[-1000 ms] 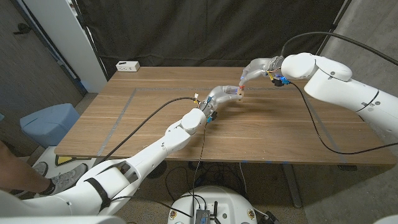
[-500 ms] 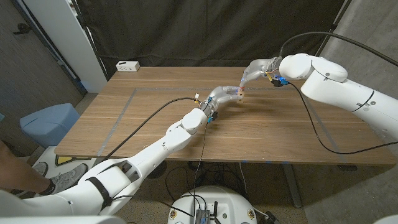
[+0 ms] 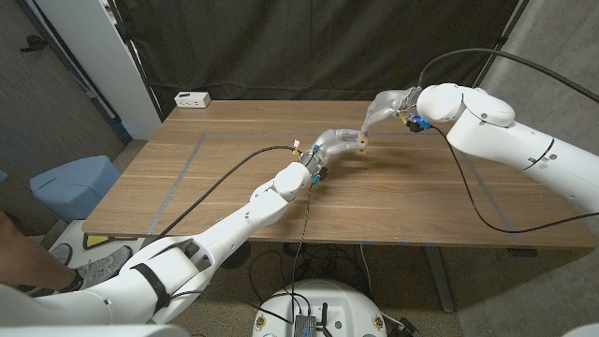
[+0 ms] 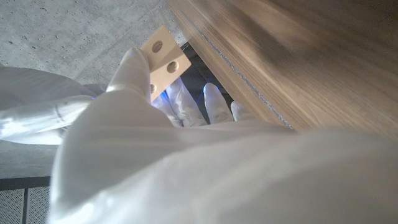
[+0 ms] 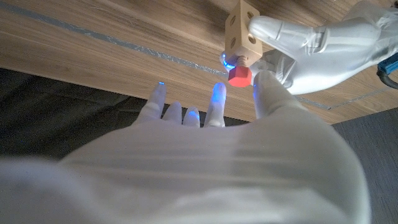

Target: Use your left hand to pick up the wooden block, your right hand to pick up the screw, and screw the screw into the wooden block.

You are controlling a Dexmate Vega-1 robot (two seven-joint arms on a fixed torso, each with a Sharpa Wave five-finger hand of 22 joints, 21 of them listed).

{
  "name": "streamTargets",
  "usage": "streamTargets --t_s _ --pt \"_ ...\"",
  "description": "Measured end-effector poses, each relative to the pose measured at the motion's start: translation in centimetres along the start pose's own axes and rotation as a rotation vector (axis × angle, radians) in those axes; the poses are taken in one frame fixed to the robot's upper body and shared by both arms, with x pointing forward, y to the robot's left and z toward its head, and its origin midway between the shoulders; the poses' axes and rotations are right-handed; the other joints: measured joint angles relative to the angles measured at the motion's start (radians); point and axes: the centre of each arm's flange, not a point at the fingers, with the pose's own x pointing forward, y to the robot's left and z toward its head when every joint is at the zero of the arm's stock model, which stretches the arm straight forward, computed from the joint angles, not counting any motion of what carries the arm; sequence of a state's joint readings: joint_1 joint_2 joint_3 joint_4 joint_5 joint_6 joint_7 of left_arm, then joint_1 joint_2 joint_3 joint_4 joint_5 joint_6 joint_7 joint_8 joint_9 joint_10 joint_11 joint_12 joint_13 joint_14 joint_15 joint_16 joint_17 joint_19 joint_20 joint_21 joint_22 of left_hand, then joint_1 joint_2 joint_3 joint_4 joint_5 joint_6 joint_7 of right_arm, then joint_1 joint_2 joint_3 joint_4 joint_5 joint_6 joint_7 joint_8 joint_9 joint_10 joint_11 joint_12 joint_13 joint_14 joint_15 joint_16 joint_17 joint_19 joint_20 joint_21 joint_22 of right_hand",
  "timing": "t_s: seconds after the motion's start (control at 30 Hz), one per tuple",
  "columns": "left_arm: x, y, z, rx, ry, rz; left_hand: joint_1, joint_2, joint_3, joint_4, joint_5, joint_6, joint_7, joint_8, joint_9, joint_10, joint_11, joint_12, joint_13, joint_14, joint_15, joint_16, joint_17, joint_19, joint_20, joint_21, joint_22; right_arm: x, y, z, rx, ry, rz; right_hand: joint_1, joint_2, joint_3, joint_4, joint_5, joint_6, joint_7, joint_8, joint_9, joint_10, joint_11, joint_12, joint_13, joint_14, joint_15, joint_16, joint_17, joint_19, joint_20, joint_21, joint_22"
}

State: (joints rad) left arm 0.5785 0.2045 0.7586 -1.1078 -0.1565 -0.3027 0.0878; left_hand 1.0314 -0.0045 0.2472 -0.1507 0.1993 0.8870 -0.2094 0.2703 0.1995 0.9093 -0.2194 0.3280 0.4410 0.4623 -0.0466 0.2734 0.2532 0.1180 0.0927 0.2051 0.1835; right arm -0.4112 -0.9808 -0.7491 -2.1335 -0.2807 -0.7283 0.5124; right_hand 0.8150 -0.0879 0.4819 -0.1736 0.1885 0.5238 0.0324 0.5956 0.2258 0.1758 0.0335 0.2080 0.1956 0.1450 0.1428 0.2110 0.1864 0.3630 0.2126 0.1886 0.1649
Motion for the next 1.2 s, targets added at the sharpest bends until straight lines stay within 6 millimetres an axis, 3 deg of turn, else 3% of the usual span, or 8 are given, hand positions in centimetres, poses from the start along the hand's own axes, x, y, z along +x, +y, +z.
streamTargets --t_s 0.57,1.2 --pt "0.15 0.12 -0.02 0.001 0.000 -0.001 0.000 0.000 0.001 0.001 0.001 0.000 0.000 -0.003 0.000 0.001 0.001 -0.002 0.000 0.000 0.000 0.000 0.000 0.000 0.000 0.000 0.000 0.38 0.14 0.12 -0.012 0.014 -0.017 0.023 0.012 0.004 0.004 0.000 0.052 -0.020 0.034 0.017 0.028 -0.010 0.000 0.000 0.018 -0.007 0.000 0.000 0.020 -0.005 0.005 0.000" --pt "0.28 0.14 -0.04 0.001 0.002 -0.005 0.000 0.000 0.001 0.001 0.000 0.000 0.000 0.000 0.000 0.001 0.001 -0.004 0.000 0.000 0.000 0.000 0.000 0.000 0.000 0.000 0.000 0.63 0.26 0.19 -0.011 0.016 -0.020 0.032 0.003 0.004 0.004 -0.004 0.089 -0.022 0.070 0.035 0.051 -0.008 0.000 0.000 0.034 -0.012 0.004 0.002 0.029 -0.004 0.005 0.000"
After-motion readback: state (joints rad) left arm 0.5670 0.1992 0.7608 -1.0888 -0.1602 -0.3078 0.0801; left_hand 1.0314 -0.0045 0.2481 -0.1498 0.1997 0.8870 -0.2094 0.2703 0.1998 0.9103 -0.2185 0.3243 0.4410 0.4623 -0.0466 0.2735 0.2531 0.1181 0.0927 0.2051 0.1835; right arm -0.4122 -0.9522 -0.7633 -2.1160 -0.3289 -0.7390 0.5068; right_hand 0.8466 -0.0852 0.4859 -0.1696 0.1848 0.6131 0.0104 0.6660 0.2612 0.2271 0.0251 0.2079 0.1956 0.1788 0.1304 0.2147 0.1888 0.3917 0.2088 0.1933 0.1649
